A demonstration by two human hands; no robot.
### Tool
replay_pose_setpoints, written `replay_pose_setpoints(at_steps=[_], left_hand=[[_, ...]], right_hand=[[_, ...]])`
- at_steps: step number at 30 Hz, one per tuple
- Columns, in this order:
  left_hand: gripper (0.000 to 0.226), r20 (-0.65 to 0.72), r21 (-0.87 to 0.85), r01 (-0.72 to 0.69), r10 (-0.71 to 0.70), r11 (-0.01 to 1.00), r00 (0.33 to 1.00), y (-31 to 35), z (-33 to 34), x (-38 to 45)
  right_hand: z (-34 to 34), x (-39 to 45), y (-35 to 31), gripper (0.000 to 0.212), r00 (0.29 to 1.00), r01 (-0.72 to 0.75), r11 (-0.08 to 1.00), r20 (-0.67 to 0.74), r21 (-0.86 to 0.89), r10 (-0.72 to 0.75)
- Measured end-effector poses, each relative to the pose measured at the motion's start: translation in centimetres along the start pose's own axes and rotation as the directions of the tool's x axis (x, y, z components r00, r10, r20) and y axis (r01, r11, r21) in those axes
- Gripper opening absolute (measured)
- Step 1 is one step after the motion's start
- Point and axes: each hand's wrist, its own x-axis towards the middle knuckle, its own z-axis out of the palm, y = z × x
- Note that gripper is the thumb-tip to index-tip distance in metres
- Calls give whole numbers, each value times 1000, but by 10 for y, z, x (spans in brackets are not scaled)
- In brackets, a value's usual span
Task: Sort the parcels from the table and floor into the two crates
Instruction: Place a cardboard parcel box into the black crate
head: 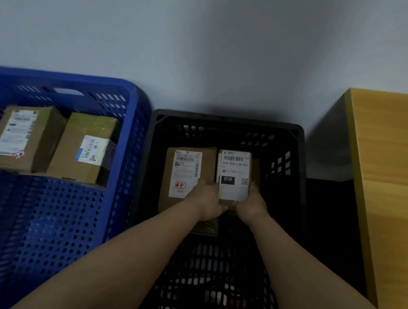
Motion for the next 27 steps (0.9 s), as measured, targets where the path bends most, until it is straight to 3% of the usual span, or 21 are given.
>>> replay_pose_setpoints(at_steps=[7, 17, 27], left_hand=[[57, 21, 123, 3, -6, 992, 1000, 0, -2, 2], [44, -35, 287, -37, 49, 957, 998, 17, -43, -68], [44, -76, 584, -198, 296, 787, 952, 78, -92, -184]], right_hand=[[6, 1, 5, 79, 1000, 1, 998, 23, -58, 0], [-37, -79, -13, 55, 998, -10, 995, -67, -101, 3], [-73, -215, -56, 55, 977, 40, 947, -185, -320, -104]])
